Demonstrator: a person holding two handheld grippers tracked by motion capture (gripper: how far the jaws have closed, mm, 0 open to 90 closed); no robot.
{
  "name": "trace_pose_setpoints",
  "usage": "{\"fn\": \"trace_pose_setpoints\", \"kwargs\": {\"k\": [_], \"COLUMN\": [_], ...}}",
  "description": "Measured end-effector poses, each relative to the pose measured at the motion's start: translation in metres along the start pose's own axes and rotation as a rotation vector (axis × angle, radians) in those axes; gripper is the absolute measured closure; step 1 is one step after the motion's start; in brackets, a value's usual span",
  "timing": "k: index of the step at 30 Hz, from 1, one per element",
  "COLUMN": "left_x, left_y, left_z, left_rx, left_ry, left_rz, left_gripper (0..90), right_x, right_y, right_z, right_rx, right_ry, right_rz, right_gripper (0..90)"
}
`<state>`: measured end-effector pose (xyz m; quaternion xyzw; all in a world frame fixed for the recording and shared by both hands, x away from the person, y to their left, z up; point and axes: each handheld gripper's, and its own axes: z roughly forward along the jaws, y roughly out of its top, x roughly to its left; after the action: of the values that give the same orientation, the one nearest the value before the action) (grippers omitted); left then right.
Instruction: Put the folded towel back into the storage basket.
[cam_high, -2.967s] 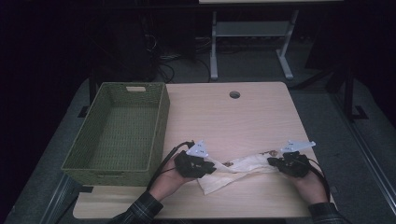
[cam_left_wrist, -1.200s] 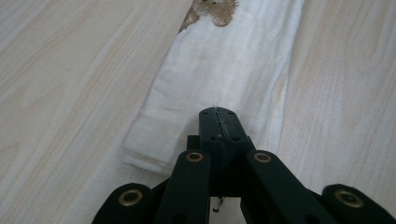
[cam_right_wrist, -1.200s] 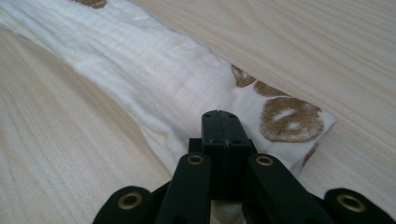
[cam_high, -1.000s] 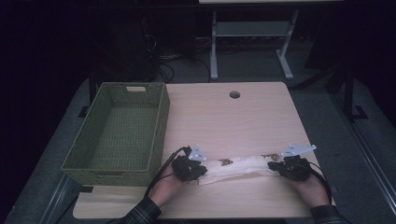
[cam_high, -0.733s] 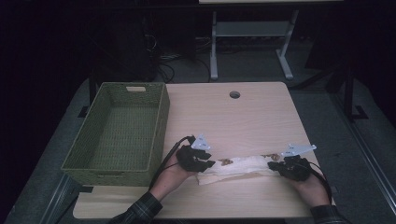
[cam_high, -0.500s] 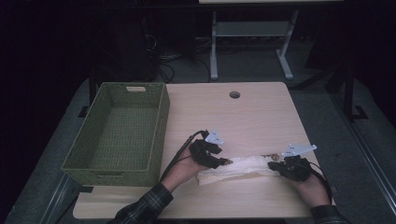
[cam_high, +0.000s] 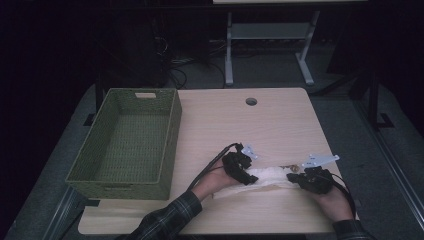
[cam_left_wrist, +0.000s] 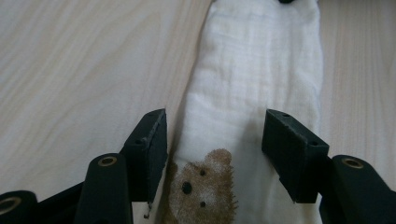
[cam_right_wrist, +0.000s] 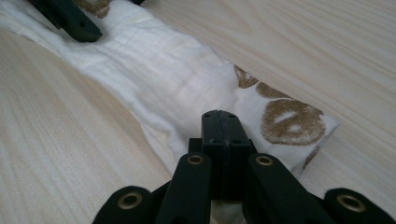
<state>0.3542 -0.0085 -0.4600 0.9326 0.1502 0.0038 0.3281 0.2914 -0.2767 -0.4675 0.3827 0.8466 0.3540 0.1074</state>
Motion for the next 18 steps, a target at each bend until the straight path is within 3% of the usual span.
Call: {"fn": "trace_pose_setpoints", "kwargs": {"k": [3, 7, 11, 16, 18], "left_x": [-0.0006, -0.0026, -0.0039, -0.0025, -0.0011], "left_y": [-0.0004, 0.0004, 0.001, 0.0006, 0.0003], "left_z": [0.001, 0.0005, 0.0, 0.0005, 0.0005], "left_rx": [-0.005, 0.006, 0.009, 0.002, 0.002], "left_ry": [0.003, 0.007, -0.003, -0.068, -0.085], "left_rz": [-0.005, 0.02, 0.025, 0.016, 0.013], "left_gripper": [39.0, 43.4, 52.8, 75.0, 79.9], "right_x": [0.0, 0.0005, 0.0007, 0.0011, 0.0012], "right_y": [0.0, 0.0001, 0.0001, 0.0001, 0.0001], "right_z": [0.0, 0.0001, 0.0001, -0.0001, -0.0001], "right_rx": [0.0, -0.001, -0.001, 0.001, 0.002], "right_ry": [0.0, 0.0, -0.001, -0.002, -0.002], "right_rz": [0.001, 0.004, 0.005, 0.008, 0.009], "right_gripper": [90.0, 90.0, 90.0, 90.0, 90.0]}}
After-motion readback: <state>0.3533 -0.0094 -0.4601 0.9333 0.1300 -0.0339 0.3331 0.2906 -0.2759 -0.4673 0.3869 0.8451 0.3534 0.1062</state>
